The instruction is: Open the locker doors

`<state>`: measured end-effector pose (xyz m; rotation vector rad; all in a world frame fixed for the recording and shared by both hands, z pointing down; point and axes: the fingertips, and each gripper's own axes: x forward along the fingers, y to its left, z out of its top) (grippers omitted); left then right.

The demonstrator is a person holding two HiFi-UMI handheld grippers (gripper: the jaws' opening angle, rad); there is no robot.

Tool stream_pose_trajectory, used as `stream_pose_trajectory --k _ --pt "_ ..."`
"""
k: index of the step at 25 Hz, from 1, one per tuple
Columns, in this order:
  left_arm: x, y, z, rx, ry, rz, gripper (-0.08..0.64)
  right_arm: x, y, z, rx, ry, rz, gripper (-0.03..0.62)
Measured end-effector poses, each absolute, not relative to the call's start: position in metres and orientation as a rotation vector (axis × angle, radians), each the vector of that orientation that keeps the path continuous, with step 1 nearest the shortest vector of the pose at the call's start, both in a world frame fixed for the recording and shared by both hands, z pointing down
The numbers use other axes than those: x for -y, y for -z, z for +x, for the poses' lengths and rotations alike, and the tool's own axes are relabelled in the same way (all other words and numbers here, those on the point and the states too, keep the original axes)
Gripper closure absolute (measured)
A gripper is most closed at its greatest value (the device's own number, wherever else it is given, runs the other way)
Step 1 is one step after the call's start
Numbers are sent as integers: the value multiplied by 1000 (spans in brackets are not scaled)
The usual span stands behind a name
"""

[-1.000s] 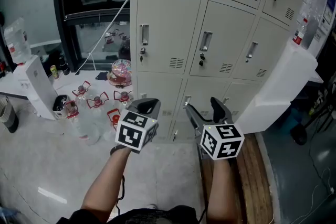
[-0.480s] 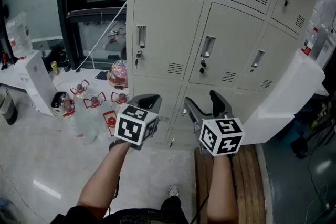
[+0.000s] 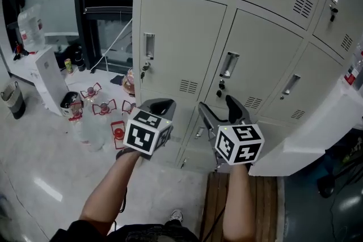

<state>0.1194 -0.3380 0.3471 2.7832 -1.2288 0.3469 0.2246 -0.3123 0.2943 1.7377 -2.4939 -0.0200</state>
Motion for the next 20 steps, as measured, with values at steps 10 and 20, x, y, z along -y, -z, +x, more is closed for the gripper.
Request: stream_pose_trajectory --k 10,20 --pt "372 -339 143 1363 -343 2737 560 370 -279 245 2594 56 1598 232" --pt "392 -331 147 1483 -338 2693 560 408 -267 248 2660 70 1528 229"
